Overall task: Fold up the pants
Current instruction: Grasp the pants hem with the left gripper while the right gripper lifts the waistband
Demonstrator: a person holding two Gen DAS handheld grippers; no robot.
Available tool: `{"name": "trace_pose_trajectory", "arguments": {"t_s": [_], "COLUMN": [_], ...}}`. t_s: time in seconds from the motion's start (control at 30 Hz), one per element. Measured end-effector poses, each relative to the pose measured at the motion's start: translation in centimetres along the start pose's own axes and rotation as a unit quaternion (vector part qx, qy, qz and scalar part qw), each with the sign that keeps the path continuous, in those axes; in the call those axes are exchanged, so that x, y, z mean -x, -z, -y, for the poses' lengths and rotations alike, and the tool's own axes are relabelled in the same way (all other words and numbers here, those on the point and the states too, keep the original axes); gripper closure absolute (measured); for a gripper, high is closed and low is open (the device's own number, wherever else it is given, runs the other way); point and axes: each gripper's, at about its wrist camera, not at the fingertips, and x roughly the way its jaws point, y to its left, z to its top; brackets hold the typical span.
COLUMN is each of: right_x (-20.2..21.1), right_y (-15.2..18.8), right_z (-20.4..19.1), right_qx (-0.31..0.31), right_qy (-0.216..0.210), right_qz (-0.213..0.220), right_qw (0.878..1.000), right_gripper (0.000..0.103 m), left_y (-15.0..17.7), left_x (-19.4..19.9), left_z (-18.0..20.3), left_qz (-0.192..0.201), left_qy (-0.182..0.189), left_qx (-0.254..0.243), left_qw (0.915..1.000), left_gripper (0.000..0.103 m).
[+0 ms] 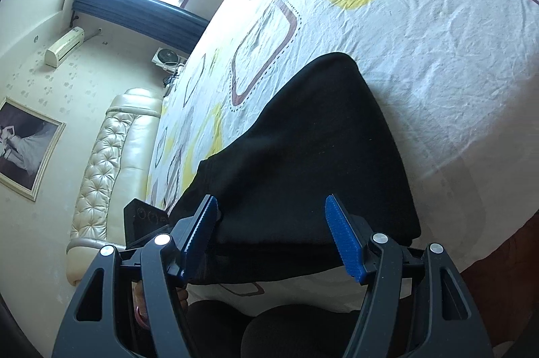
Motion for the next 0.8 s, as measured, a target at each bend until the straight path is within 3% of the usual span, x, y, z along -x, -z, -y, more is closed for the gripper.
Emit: {"name": "trace_pose_trajectory", "arguments": {"t_s": [0.1,0.27,0.47,0.67,0.73,0.8], "right_x": [0.5,0.3,0.3,-2.3,-3.6,-5.1], "right_y": [-0.2,-0.2,-1.9,-6.2,-7.7,-8.6], "right_z": [0.3,0.2,-0.5,1.2,2.9,4.4], "right_qx": [0.001,0.003,0.013,0.024,0.0,-0.038], "right_qy": [-0.003,-0.002,-0.009,0.054,0.031,-0.03], "right_qz": [0.006,0.009,0.035,0.015,-0.004,-0.033], "right_qw": [1.0,1.0,0.999,0.998,1.0,0.998], "right_gripper": [0.037,0.037,0.037,0.037,0.037,0.037], "left_y": [0.8,2.1,1.9,2.2,2.7,3.2], "left_x": [2.1,3.1,3.2,3.6,4.1,4.8], "left_z": [0.0,-2.4,-3.1,-3.0,-2.9,-2.8], "left_qz": [0.025,0.022,0.025,0.022,0.029,0.04], "left_qy": [-0.004,-0.045,-0.046,-0.06,-0.064,-0.062], "left_qx": [-0.011,-0.007,-0.001,-0.01,-0.011,-0.015], "left_qw": [0.9996,0.9987,0.9986,0.9979,0.9975,0.9971], "left_gripper": [0.094,0.094,0.093,0.088,0.087,0.083]}}
